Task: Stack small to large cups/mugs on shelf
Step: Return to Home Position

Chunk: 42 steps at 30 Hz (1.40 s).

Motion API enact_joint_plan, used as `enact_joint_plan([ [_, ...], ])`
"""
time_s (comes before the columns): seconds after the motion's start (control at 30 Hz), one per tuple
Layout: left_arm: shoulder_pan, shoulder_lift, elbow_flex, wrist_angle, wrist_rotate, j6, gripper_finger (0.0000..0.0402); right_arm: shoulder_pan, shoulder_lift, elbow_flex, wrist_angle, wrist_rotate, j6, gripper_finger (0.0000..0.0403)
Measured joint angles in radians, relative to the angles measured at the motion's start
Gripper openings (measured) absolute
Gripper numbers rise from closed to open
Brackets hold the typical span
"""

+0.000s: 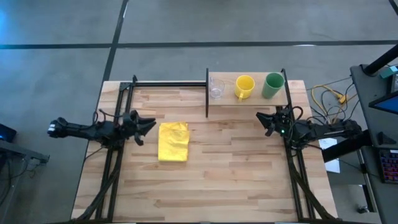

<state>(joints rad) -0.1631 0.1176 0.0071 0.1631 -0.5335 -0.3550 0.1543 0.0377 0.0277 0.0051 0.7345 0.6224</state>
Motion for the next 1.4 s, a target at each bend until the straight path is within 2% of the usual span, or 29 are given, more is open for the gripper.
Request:
enact_joint_plan([
  [0.73,0.0,0.101,-0.002,0.0,0.002,-0.001,0.0089,0.0,0.0,0.0,0.0,-0.001,-0.001,0.0073],
  [1.4,0.0,0.136,-0.002,0.001,0.002,-0.001,0.0089,0.0,0.001,0.001,0.0,-0.001,-0.001,0.0077],
])
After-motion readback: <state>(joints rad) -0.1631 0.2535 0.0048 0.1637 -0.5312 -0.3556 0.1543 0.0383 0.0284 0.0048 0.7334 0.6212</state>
